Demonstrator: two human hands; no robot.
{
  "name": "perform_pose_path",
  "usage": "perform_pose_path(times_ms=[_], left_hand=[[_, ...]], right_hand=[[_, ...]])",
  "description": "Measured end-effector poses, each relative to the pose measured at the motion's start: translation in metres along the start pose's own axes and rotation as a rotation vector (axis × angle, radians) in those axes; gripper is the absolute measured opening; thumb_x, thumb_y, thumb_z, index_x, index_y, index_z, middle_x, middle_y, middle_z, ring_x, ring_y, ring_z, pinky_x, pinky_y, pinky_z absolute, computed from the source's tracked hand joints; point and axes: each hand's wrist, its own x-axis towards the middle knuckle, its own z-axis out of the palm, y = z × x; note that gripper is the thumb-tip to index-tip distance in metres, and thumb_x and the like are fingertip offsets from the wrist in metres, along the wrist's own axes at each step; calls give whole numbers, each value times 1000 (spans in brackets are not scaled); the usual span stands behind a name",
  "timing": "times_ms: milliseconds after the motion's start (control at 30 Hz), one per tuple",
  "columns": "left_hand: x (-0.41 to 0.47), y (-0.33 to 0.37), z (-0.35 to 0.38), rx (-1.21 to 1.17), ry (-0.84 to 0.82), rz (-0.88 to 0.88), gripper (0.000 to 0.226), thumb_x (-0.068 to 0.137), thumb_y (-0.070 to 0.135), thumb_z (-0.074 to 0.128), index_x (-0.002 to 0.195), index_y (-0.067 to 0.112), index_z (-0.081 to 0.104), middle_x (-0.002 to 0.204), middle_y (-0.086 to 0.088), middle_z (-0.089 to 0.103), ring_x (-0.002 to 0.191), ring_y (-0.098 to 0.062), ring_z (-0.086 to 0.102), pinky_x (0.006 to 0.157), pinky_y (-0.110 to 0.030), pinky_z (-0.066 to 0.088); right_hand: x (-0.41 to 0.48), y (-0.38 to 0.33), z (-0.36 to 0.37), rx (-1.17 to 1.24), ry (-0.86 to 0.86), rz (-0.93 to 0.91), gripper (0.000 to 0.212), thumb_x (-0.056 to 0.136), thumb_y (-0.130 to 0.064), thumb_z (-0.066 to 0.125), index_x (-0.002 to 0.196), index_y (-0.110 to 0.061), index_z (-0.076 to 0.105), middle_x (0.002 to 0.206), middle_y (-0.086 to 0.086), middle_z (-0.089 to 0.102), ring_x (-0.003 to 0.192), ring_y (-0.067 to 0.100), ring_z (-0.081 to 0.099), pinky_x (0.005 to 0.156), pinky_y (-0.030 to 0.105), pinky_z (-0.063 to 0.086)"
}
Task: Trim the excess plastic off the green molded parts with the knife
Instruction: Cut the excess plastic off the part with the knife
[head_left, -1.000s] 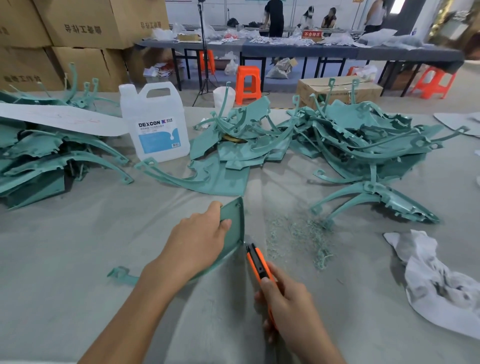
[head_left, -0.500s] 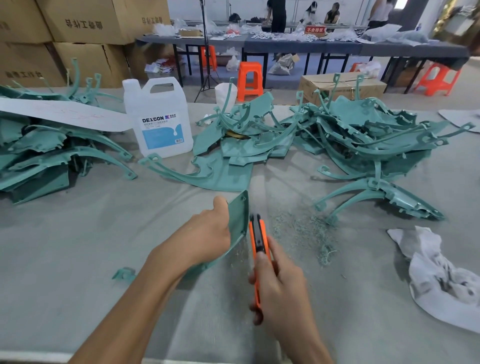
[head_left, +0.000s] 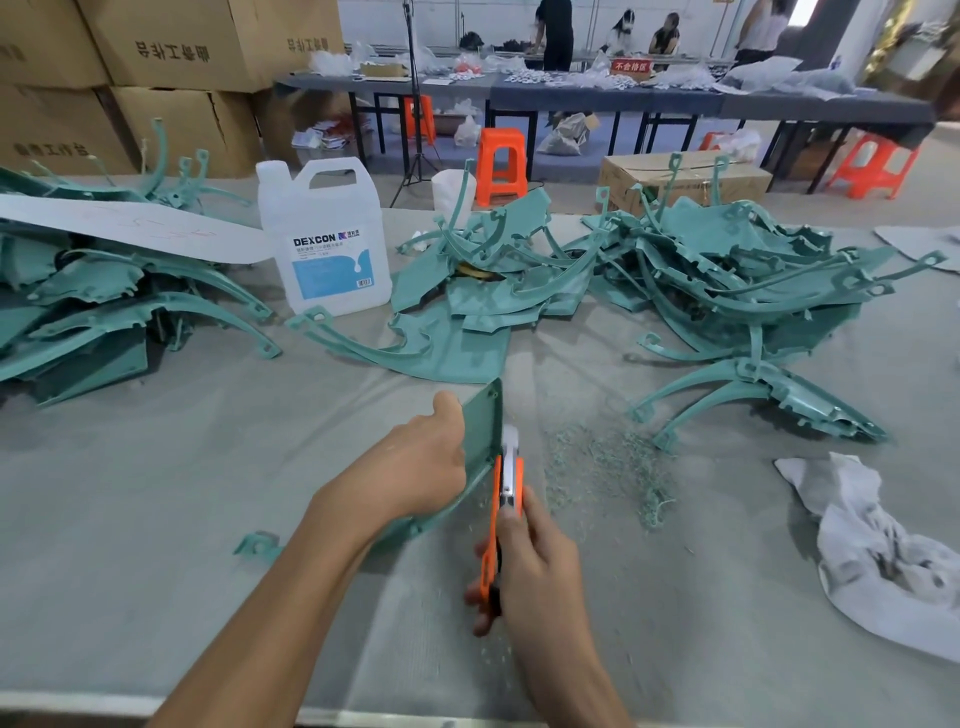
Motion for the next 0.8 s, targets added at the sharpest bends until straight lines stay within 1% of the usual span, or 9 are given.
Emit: perform_pose_path(times_ms=[67,133,267,400,467,533,600,700,800], left_hand=[[0,0,1,3,13,11,20,98,11,39,88,18,23,81,-11,50,69,-25,48,55,-39,33],[-1,-1,2,14,18,21,19,97,11,39,89,18,23,81,-12,50,69,-25,48,55,-39,32],[-1,-2,3,-15,17,16,22,98,13,39,85,20,22,77,-10,49,64,-24,45,52,-38,28],[-2,-1,1,-21,8,24,18,99,14,39,90,17,24,77,-9,48,64,-22,44,52,-37,28],[-3,-1,2,-21,9,25,18,99,14,39,90,18,24,78,-9,49,65,-22,45,53,-37,30],[-3,0,2,-13,11,28,19,98,13,39,89,19,24,80,-10,51,67,-23,47,53,-38,32],[-4,0,1,-2,8,30,20,97,11,39,88,19,23,80,-11,51,67,-24,48,53,-38,31],[-3,-1,1,7,7,34,19,98,12,40,90,18,24,79,-10,50,66,-23,46,51,-37,28],[-4,0,0,0,5,40,20,99,13,40,90,18,23,78,-9,49,64,-22,46,52,-37,30]], right_hand=[[0,-18,-1,24,-38,-105,37,100,-38,47,128,-61,56,72,-5,61,46,21,59,39,29,47],[1,-26,-7,58,-25,-169,40,96,-43,48,133,-58,54,75,-4,63,46,21,58,38,30,47],[5,-2,-16,-9,100,-8,35,107,-24,46,127,-50,58,70,1,60,44,22,57,38,28,45],[3,16,-5,-83,-1,79,34,106,-15,43,129,-35,59,70,8,55,44,24,58,40,29,47],[2,6,-1,-40,-16,45,33,106,-19,44,124,-40,62,74,6,57,45,24,57,42,29,47],[0,-9,-2,12,-34,-35,33,104,-31,48,123,-56,60,72,-2,59,45,23,57,39,29,47],[-2,-18,-10,44,-10,-112,37,97,-41,50,128,-60,56,74,-5,62,46,22,58,38,30,48],[2,-6,-17,19,91,-37,34,104,-30,49,132,-47,58,75,2,61,45,21,56,39,33,49],[6,8,-10,-60,27,84,29,107,-15,43,128,-28,59,74,9,53,43,20,55,38,28,47]])
